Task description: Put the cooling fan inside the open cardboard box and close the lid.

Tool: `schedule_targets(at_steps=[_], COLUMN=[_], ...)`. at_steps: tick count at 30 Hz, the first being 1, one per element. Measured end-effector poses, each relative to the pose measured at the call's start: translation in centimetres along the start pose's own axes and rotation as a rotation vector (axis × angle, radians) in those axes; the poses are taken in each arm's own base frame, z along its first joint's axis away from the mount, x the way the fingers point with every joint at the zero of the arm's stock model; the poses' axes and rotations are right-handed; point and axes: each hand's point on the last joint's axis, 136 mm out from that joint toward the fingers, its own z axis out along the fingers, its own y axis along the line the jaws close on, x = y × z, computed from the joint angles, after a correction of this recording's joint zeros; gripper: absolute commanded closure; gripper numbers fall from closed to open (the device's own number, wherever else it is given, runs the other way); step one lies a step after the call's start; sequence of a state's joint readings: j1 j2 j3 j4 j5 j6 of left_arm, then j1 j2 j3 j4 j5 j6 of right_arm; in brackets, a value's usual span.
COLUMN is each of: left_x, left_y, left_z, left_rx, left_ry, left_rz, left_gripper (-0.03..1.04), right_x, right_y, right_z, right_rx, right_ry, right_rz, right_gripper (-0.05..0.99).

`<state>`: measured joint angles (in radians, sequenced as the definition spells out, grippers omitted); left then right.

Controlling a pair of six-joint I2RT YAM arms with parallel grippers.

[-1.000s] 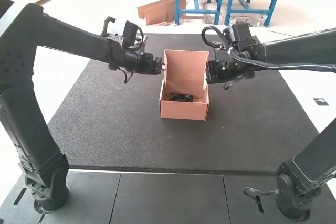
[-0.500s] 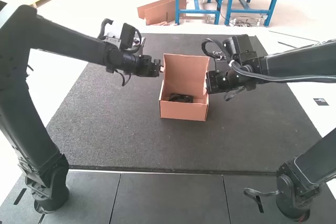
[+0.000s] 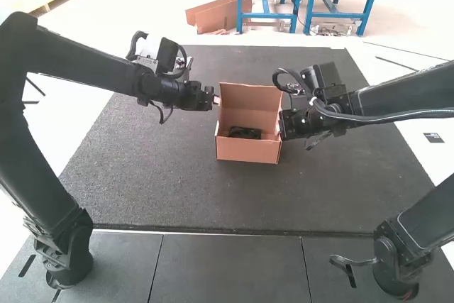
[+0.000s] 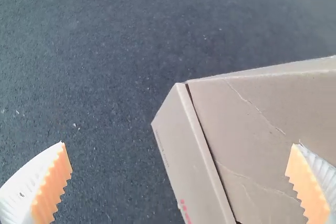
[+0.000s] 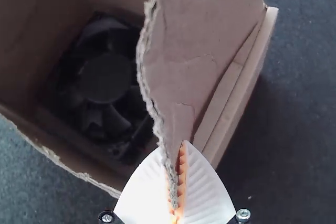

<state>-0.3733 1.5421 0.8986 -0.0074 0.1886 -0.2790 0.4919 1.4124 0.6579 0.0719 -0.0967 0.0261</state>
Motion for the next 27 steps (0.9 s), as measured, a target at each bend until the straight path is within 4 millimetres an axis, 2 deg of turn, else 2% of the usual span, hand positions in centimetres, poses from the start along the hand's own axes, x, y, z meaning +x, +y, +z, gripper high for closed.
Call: schedule_targets(at_steps=[12,14,19,20,21,26,27], left_x=[1.3,1.1,-0.3,-0.5,-0.7,-1.2,-1.4], left_y=[-0.4,-0.6,-1.2,-1.3,-1.4,-1.5,-1.5], left_z=[-0.9,-1.5,-3.1,-3.4,-3.7,-4.1,-4.1], left_rx=[0.029,0.032,0.043,0.045,0.046,0.046,0.045], left_ry=[0.002,-0.011,-0.064,-0.072,-0.079,-0.092,-0.093], left_rz=[-0.019,-0.018,-0.007,-0.006,-0.004,-0.001,-0.001], left_gripper=[0.04,0.04,0.04,0.04,0.04,0.04,0.04], right_x=[0.9,1.6,1.7,1.7,1.7,1.9,1.9], right_y=[0.8,0.7,0.8,0.8,0.8,1.7,2.1], right_z=[0.3,0.7,1.0,1.0,0.9,0.8,0.7], right_rx=[-0.018,-0.016,-0.017,-0.017,-0.016,-0.042,-0.054], right_ry=[0.021,0.048,0.07,0.071,0.072,0.102,0.11], right_rz=[-0.016,-0.019,-0.045,-0.049,-0.052,-0.071,-0.075], right_gripper=[0.95,0.95,0.94,0.9,0.79,0.0,0.0])
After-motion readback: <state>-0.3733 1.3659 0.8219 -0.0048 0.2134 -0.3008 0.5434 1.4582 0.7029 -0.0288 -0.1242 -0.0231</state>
